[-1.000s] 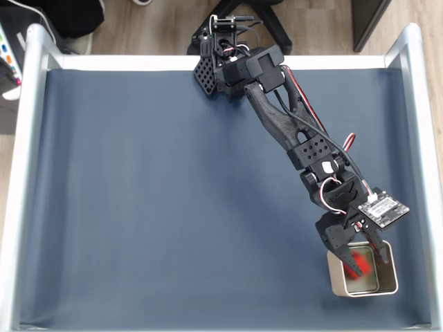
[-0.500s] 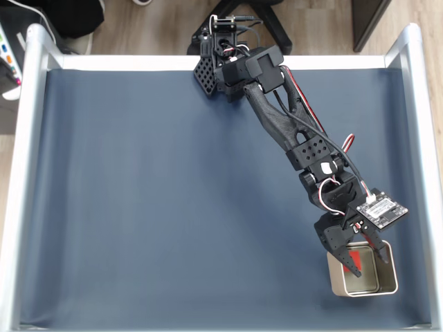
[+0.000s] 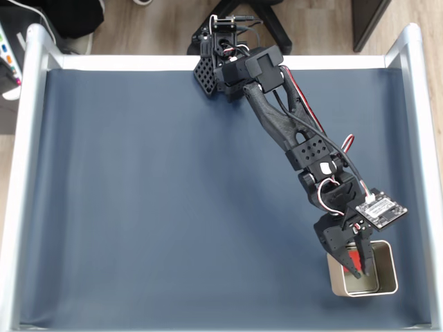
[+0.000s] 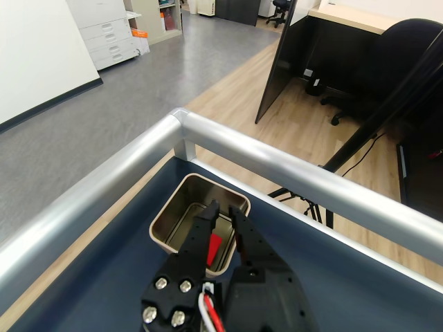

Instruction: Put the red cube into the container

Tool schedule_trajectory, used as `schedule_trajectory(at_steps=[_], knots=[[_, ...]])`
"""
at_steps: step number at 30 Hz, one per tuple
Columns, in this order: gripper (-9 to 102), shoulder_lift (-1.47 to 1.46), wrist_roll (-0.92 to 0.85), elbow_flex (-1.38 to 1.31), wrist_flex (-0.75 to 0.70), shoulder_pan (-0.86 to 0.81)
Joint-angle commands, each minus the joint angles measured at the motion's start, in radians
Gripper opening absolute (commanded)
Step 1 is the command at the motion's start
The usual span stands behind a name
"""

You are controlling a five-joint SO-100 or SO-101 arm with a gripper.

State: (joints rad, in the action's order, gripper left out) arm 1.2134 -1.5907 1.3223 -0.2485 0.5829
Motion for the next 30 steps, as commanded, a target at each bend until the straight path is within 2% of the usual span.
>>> schedule_trajectory(at_steps=[1, 9, 22, 30], knots=[[0, 0.094, 0.002, 0.005, 0.012, -0.031], [0, 0.394, 0.002, 0.287, 0.009, -0.156], [0, 1.029, -0.041, 0.95, -0.002, -0.436], [0, 1.419, -0.041, 1.374, -0.052, -0.508]])
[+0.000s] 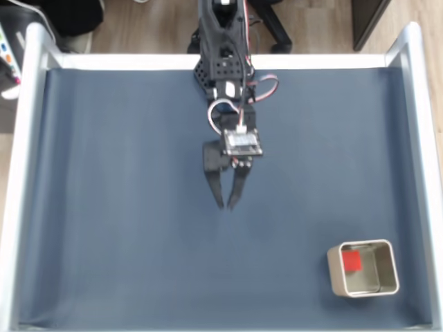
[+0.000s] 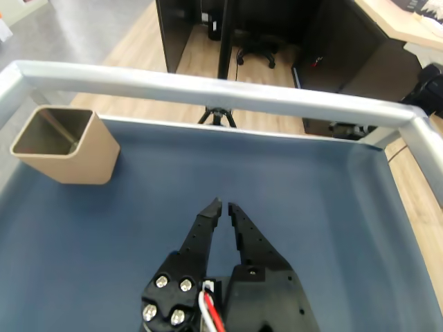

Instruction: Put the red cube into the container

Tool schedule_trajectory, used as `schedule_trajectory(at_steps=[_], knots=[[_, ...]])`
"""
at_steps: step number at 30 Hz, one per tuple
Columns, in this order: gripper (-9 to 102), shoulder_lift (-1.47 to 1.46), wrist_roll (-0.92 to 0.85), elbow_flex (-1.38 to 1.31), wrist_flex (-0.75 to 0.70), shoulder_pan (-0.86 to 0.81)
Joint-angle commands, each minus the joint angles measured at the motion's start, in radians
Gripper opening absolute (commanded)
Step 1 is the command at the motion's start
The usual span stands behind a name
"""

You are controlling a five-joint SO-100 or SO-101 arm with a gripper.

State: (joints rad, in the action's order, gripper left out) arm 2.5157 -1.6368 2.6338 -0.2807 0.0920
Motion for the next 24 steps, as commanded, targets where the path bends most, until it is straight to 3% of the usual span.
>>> schedule_trajectory(at_steps=[1, 16, 24], knots=[[0, 0.172, 0.006, 0.114, -0.032, -0.021], [0, 0.775, 0.061, 0.488, -0.253, -0.051], [0, 0.839, 0.117, 0.494, -0.469, -0.044]])
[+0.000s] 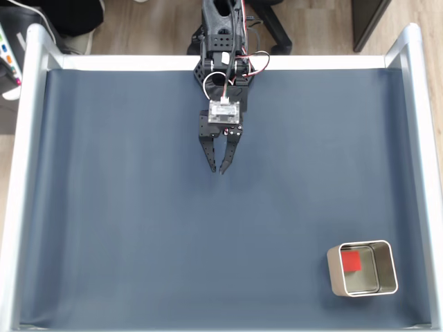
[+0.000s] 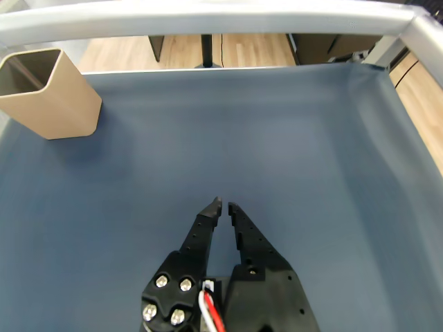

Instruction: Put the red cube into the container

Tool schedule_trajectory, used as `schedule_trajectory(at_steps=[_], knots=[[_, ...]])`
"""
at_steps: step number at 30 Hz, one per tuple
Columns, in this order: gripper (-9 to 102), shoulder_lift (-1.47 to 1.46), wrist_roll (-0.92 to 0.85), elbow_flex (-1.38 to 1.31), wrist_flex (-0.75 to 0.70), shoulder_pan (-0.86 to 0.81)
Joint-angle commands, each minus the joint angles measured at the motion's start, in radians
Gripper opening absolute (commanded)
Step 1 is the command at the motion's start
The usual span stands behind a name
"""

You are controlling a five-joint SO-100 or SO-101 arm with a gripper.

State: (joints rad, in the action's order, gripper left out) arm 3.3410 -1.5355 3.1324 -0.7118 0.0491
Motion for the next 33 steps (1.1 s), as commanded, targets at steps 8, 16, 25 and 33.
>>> schedule_trajectory(at_steps=[8, 16, 25, 33], knots=[[0, 0.014, 0.034, -0.003, -0.293, 0.006], [0, 0.014, 0.002, -0.003, -0.449, 0.012], [0, 0.014, -0.032, -0.003, -0.557, 0.02], [0, 0.014, -0.038, -0.003, -0.595, 0.031]])
